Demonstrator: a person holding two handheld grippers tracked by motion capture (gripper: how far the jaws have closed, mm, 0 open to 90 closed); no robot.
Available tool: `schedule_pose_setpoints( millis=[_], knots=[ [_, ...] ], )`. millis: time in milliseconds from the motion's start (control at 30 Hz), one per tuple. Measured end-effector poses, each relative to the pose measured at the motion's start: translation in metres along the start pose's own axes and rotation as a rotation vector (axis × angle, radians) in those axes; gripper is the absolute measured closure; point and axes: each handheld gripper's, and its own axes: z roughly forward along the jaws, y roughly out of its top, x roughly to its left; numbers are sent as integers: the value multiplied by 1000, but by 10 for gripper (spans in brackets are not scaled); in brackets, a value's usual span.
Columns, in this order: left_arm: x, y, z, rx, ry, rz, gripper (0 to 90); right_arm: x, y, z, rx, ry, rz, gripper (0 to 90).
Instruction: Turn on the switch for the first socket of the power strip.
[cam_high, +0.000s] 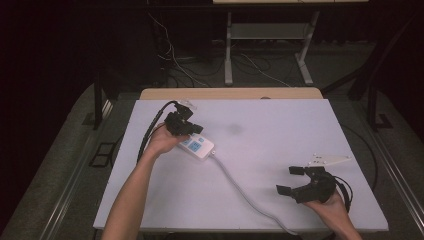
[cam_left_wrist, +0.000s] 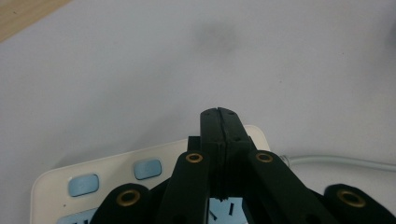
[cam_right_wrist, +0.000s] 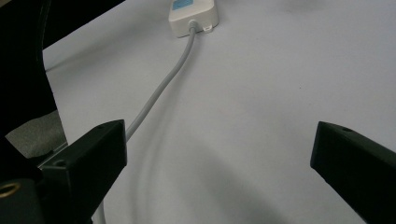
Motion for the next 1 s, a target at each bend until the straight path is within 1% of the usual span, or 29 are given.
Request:
schedule_pose_setpoints(
  millis=[100,433,567,700,767,800,1000],
  knots=[
    [1,-2,3,15,-1,-2,891,0,0,0,0,-1,1,33],
    [6,-8,13,29,-11,-16,892,0,0,0,4,-2,-1,33],
    [7,-10,19,43,-13,-20,892,0,0,0,6,-1,-1,33],
    [7,-10,25,54,-17,-16,892,0,-1,0,7,0,-2,33],
    [7,-10,27,68,-21,-11,892,0,-1,0,8,-1,0,33],
    [7,-11,28,71,-29,-10,892,-1,-1,0,8,-1,0,33],
    [8,-11,28,72,-32,-21,894,0,-1,-1,6,-4,0,33]
  ],
)
